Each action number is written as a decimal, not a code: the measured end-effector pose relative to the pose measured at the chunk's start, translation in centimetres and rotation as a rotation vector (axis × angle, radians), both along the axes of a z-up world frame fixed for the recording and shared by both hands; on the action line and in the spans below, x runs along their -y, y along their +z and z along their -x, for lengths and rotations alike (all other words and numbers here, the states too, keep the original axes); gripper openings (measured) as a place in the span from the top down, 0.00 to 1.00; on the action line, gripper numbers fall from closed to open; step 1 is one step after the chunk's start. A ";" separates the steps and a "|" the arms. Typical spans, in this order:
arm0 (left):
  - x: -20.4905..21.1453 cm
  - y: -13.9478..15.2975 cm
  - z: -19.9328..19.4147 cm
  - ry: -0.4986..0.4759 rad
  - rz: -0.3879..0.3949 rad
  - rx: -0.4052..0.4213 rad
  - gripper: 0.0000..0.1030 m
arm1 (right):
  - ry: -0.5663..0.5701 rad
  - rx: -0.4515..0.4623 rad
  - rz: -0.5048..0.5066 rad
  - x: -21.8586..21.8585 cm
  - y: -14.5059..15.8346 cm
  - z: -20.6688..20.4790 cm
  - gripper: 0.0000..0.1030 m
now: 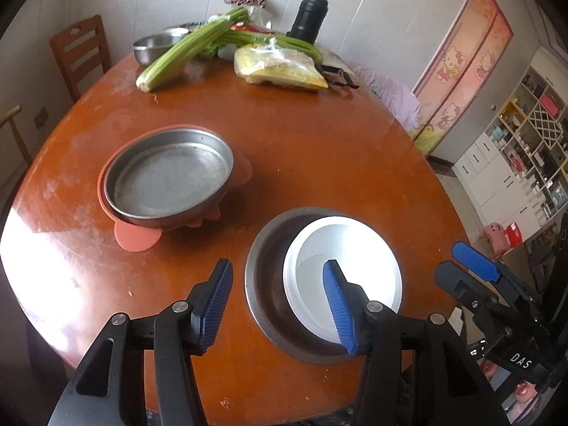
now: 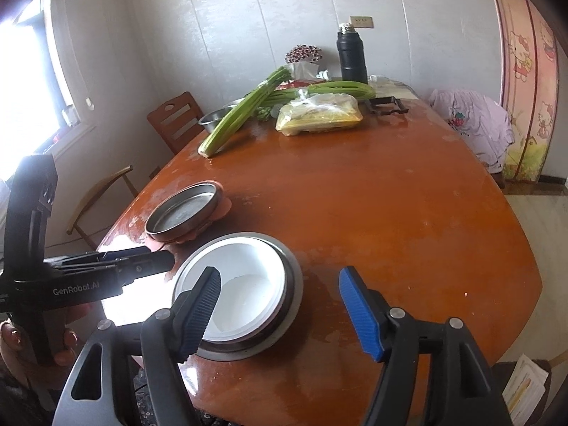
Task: Organize plates and bowls
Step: 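Regrasp the steel bowl rim with the left tool, holding the nested bowls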
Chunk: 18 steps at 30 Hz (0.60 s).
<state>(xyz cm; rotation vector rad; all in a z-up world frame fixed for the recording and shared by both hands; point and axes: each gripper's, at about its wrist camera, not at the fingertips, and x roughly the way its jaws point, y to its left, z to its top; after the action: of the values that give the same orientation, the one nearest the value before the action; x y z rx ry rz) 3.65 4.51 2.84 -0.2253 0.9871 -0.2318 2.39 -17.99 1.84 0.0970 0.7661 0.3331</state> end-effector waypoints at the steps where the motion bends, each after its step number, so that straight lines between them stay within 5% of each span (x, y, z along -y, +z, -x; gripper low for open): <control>1: 0.0 -0.2 -0.1 0.001 0.006 -0.008 0.47 | -0.005 -0.005 -0.004 0.2 -0.1 -0.1 0.33; 18: 0.9 -2.6 -2.0 -0.027 0.047 -0.096 0.46 | 0.004 -0.099 -0.039 -0.2 -2.8 -1.6 0.32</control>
<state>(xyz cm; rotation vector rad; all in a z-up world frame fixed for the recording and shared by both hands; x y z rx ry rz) 5.69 3.64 0.22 -0.2684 1.0813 -0.2706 4.04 -17.84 -0.95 0.1497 0.8575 0.3486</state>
